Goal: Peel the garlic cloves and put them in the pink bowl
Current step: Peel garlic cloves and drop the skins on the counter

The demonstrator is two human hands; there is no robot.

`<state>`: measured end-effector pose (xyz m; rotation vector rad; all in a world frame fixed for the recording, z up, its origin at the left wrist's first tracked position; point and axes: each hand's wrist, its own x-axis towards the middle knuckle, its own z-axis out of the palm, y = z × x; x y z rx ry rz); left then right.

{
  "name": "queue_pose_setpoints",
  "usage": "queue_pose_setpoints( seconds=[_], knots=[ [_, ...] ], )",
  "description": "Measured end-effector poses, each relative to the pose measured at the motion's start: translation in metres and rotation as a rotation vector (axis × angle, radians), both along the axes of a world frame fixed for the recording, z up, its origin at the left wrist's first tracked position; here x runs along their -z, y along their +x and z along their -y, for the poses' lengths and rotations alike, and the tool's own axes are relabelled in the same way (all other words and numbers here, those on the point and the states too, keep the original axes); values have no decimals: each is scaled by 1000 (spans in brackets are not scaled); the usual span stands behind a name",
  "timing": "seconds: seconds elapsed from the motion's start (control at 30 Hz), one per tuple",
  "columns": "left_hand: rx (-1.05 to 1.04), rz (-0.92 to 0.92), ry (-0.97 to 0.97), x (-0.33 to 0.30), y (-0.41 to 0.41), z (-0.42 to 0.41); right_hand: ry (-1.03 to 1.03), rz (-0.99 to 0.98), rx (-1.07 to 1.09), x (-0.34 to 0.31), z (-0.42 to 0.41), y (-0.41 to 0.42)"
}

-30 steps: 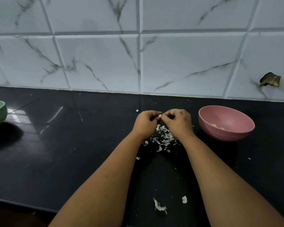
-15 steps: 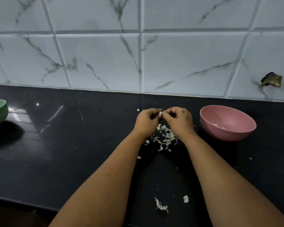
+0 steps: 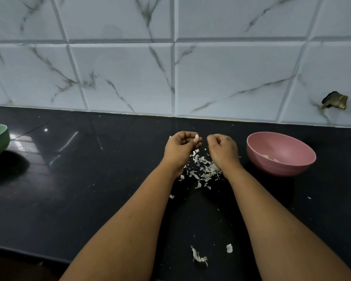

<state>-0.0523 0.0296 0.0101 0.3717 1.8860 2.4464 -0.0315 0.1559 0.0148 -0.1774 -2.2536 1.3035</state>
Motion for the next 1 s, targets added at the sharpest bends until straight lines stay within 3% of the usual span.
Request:
queue_pose_setpoints(
  seconds=[0.1,0.27,0.4,0.53,1.0],
  knots=[
    [-28,4,-1,1,-1,0,76,-95,22,2,-1,2],
    [-68,-12,-49,3,-2,0,-87,-183,-109,4,0,0],
    [-97,-22,-82,2,-1,0,-159,-164,-206,4,2,1],
    [-112,-84,-178,4,0,0,-146,-187,-143,2,1,0],
    [-102,-119,-209,1,2,3,-128,-162,-156,3,-2,0]
  ],
)
